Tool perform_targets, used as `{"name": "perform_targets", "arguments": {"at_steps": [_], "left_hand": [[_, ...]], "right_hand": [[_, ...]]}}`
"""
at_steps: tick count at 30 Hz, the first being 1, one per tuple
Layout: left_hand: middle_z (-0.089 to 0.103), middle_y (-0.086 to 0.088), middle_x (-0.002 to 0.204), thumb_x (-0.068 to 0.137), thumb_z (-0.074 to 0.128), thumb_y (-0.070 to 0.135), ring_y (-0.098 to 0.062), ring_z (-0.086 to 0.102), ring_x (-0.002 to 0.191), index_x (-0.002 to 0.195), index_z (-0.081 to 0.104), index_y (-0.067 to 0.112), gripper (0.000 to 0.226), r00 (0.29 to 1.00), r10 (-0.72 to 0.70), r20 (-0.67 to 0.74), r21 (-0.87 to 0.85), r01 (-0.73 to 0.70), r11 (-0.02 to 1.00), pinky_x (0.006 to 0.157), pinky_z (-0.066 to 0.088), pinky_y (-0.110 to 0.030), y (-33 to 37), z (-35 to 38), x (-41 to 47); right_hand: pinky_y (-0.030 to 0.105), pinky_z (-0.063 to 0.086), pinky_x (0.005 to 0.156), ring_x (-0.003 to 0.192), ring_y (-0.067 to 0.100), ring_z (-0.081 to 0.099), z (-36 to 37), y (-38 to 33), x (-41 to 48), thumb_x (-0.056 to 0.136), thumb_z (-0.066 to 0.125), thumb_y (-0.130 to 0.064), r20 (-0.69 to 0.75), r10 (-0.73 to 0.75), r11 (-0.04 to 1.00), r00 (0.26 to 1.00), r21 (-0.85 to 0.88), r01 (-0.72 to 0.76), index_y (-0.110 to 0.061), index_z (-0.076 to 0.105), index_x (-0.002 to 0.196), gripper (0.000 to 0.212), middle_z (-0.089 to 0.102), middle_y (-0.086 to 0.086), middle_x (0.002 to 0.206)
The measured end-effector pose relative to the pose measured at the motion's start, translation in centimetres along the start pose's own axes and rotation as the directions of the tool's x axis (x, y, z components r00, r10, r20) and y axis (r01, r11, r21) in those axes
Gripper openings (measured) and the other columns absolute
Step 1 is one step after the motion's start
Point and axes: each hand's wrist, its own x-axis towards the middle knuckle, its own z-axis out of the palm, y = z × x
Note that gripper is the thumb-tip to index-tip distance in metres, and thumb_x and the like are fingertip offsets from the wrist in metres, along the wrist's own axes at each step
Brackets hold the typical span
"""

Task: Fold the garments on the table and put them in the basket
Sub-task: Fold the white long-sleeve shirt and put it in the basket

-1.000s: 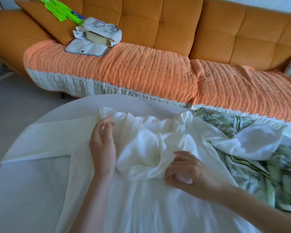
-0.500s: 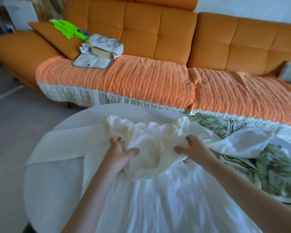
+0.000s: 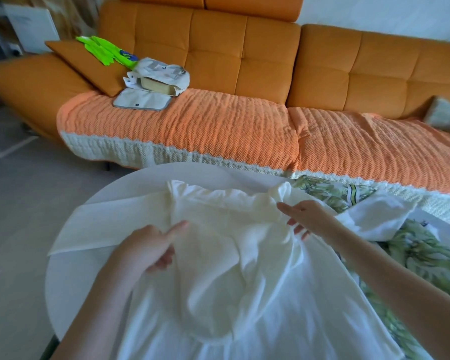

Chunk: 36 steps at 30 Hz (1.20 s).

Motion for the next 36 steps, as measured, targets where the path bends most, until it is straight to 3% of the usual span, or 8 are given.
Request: {"name": "perform_targets", "arguments": {"at_steps": [5, 10, 13, 19, 24, 28, 31, 36], "left_hand": [[0.071, -0.008, 0.069, 0.070, 0.058, 0.061, -0.025, 0.068, 0.073, 0.071, 0.066, 0.006, 0.055, 0.965, 0.103, -0.240, -0.130, -0.137, 0.982, 0.079, 0.056, -0.041, 1.2, 1.2, 6.4], [0.062, -0.008, 0.056, 0.081, 0.065, 0.040, -0.026, 0.063, 0.066, 0.053, 0.057, 0.009, 0.043, 0.946, 0.140, -0.291, -0.092, -0.174, 0.980, 0.069, 0.049, -0.031, 2.7, 2.3, 9.4], [0.059, -0.005, 0.060, 0.087, 0.057, 0.019, -0.029, 0.062, 0.065, 0.063, 0.056, 0.011, 0.026, 0.927, 0.146, -0.345, -0.239, -0.237, 0.942, 0.072, 0.053, -0.037, 3.0, 2.2, 11.3], [0.061, -0.016, 0.102, 0.085, 0.057, 0.050, -0.035, 0.061, 0.091, 0.110, 0.048, 0.002, 0.055, 0.870, 0.100, -0.483, -0.073, -0.153, 0.986, 0.078, 0.051, -0.042, 3.5, 1.9, 12.3], [0.058, -0.011, 0.074, 0.083, 0.062, 0.043, -0.031, 0.057, 0.076, 0.081, 0.060, 0.002, 0.041, 0.913, 0.166, -0.374, 0.132, -0.125, 0.983, 0.057, 0.038, -0.030, 3.3, 2.1, 12.2], [0.059, -0.013, 0.080, 0.088, 0.059, 0.020, -0.029, 0.057, 0.081, 0.075, 0.057, 0.011, 0.015, 0.939, -0.005, -0.343, -0.568, -0.204, 0.797, 0.072, 0.049, -0.038, 4.5, 1.7, 13.1], [0.055, -0.012, 0.080, 0.091, 0.056, 0.016, -0.026, 0.054, 0.078, 0.103, 0.060, -0.002, 0.022, 0.944, -0.130, -0.305, -0.727, -0.142, 0.672, 0.069, 0.042, -0.035, 5.5, 1.5, 13.7], [0.058, -0.021, 0.112, 0.092, 0.054, 0.016, -0.037, 0.053, 0.108, 0.116, 0.050, -0.003, 0.031, 0.821, 0.217, -0.528, -0.037, -0.278, 0.960, 0.085, 0.042, -0.041, 5.2, 2.6, 11.5]], "right_hand": [[0.013, 0.037, 0.034, 0.024, 0.005, 0.045, 1.6, -1.2, 2.8, 0.083, 0.066, -0.041, -0.002, 0.147, 0.988, 0.989, -0.054, -0.147, -0.005, 0.057, 0.058, 0.045, 0.053, -0.004, 0.035], [0.044, 0.054, 0.082, 0.078, 0.027, 0.062, 2.3, -1.4, 5.5, 0.088, 0.063, -0.012, -0.066, 0.179, 0.698, 0.982, 0.712, -0.079, 0.003, 0.060, 0.103, 0.021, 0.064, 0.016, 0.091], [0.042, 0.051, 0.084, 0.088, 0.026, 0.061, 1.5, -2.8, 7.1, 0.091, 0.059, -0.015, -0.097, 0.110, 0.580, 0.989, 0.815, 0.015, -0.006, 0.058, 0.109, 0.019, 0.062, 0.010, 0.094], [0.046, 0.053, 0.084, 0.088, 0.028, 0.066, 1.5, -3.1, 10.2, 0.083, 0.066, -0.042, -0.014, 0.189, 0.833, 0.982, 0.531, -0.153, 0.002, 0.052, 0.121, 0.060, 0.065, 0.013, 0.102], [0.041, 0.057, 0.079, 0.085, 0.028, 0.069, 1.0, -2.3, 8.6, 0.068, 0.081, -0.037, 0.149, 0.217, 0.893, 0.965, 0.370, -0.258, 0.001, 0.054, 0.117, 0.068, 0.070, 0.014, 0.098], [0.040, 0.054, 0.081, 0.089, 0.030, 0.066, 1.3, -2.0, 8.2, 0.083, 0.070, -0.017, 0.000, 0.056, 0.936, 0.998, 0.349, -0.053, 0.002, 0.062, 0.110, 0.034, 0.067, 0.017, 0.105], [0.041, 0.055, 0.077, 0.082, 0.030, 0.066, 1.8, -2.1, 9.0, 0.083, 0.070, -0.026, -0.122, 0.038, 0.941, 0.992, 0.338, 0.006, -0.006, 0.063, 0.093, 0.023, 0.066, 0.016, 0.099], [0.034, 0.046, 0.085, 0.097, 0.017, 0.052, 2.8, -0.6, 6.5, 0.082, 0.069, -0.029, -0.302, -0.189, 0.981, 0.934, -0.029, 0.189, -0.010, 0.053, 0.121, 0.046, 0.054, 0.004, 0.110]]}}
